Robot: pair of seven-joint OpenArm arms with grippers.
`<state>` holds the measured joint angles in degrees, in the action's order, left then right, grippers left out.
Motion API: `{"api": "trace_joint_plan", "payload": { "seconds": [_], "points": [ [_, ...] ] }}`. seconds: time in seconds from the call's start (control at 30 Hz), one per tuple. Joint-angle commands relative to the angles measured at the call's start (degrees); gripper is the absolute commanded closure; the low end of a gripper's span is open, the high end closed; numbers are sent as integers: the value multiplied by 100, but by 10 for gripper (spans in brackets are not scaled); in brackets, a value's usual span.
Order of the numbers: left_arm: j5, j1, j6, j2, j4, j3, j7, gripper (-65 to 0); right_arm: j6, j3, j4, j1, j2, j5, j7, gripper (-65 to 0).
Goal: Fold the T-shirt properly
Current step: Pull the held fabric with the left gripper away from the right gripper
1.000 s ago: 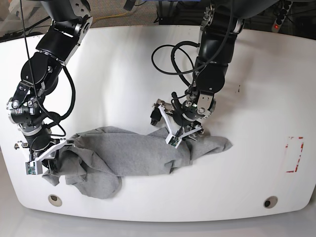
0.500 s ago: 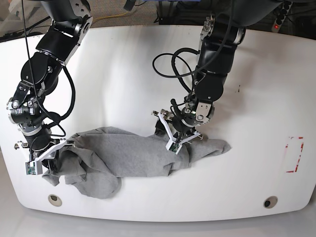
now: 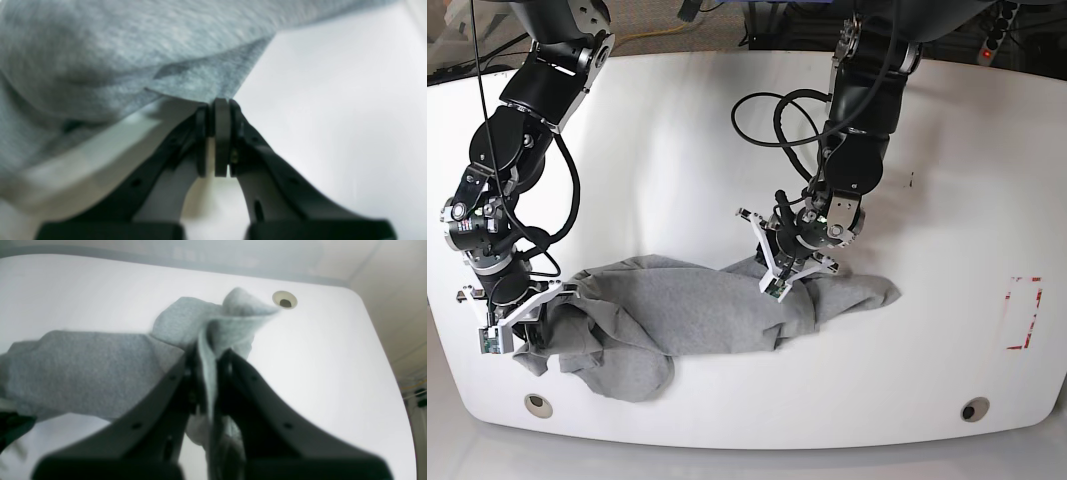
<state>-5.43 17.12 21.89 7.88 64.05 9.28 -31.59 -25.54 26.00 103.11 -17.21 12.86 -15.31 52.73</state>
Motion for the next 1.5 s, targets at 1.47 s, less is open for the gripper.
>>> {"api": "trace_joint_plan", "payload": {
  "seconds": [1.47],
  "points": [
    [29, -2912, 1811, -1821, 4509, -1732, -1918, -6, 9, -28, 93, -147, -297, -56, -161, -2]
  ]
}}
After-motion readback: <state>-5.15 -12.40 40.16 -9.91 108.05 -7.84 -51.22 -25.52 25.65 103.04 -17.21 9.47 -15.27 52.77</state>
